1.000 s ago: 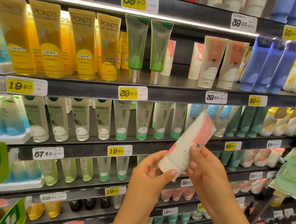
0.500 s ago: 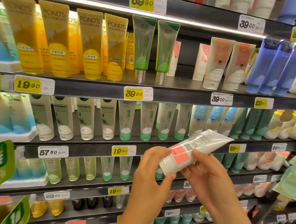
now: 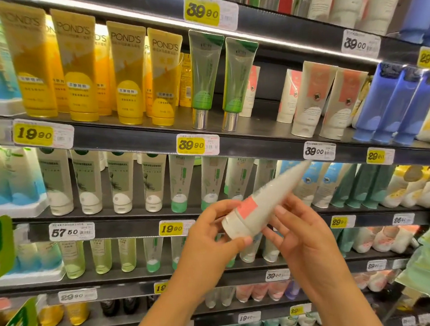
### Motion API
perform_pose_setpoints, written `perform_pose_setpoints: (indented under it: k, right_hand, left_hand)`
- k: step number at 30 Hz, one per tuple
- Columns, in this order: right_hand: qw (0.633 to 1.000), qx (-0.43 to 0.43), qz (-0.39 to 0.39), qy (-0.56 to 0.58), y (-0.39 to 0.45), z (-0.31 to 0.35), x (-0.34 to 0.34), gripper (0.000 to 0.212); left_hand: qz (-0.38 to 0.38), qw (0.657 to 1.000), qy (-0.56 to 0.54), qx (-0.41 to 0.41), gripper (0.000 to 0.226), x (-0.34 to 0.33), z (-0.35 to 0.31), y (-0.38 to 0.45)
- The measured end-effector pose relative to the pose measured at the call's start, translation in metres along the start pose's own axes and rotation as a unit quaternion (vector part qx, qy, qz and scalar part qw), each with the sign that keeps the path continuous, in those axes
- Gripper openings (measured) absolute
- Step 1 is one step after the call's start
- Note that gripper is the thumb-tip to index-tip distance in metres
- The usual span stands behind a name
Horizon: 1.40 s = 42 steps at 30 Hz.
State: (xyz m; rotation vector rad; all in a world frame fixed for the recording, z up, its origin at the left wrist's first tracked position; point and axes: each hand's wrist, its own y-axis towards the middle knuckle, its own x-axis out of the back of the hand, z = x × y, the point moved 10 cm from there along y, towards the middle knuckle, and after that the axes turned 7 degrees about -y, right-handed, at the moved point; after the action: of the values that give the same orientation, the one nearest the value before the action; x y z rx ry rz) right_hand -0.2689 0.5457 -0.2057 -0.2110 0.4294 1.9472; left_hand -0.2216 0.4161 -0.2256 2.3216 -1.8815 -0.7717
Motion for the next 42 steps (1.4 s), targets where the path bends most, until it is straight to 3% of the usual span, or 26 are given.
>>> perform_pose_setpoints:
  k: [3,9,13,20,25,31,34,39,42]
  right_hand:
    - [0.999,0.033,-0.018,-0.026,0.008,0.02,0.002,0.046]
    - [0.992,0.071,-0.051,-0.087,0.022,0.053,0.008,0.058]
    - [0.99,0.076,-0.064,-0.098,0.032,0.064,0.015,0.057]
    - [0.999,0.018,-0.018,-0.048,0.052,0.059,0.01,0.054]
    - [1.0,-0.001,0.006,-0.028,0.074,0.058,0.007,0.047]
    - [0.999,0.0,0.032,-0.028,0.106,0.067,0.003,0.041]
    - [0.998,0.013,0.039,-0.037,0.118,0.074,0.006,0.033]
    - [0.982,0.027,0.041,-0.182,0.133,0.084,0.008,0.063]
    - [0.977,0.045,0.04,-0.207,0.142,0.091,0.009,0.054]
  left_hand:
    - [0.012,0.993,-0.107,0.048,0.053,-0.007,0.0,0.015]
    - [0.074,0.944,-0.284,0.149,0.046,-0.048,0.002,0.035]
    - [0.094,0.932,-0.302,0.18,0.049,-0.065,0.002,0.039]
    - [0.081,0.928,-0.301,0.206,0.036,-0.074,-0.001,0.05]
    - [0.054,0.942,-0.269,0.191,0.059,-0.068,-0.008,0.067]
    - [0.032,0.968,-0.198,0.15,0.045,-0.068,-0.024,0.096]
    - [0.029,0.983,-0.134,0.12,0.05,-0.07,-0.031,0.111]
    - [0.003,0.998,0.002,0.067,0.057,-0.064,-0.038,0.136]
    - [-0.007,0.996,0.073,0.04,0.051,-0.062,-0.04,0.145]
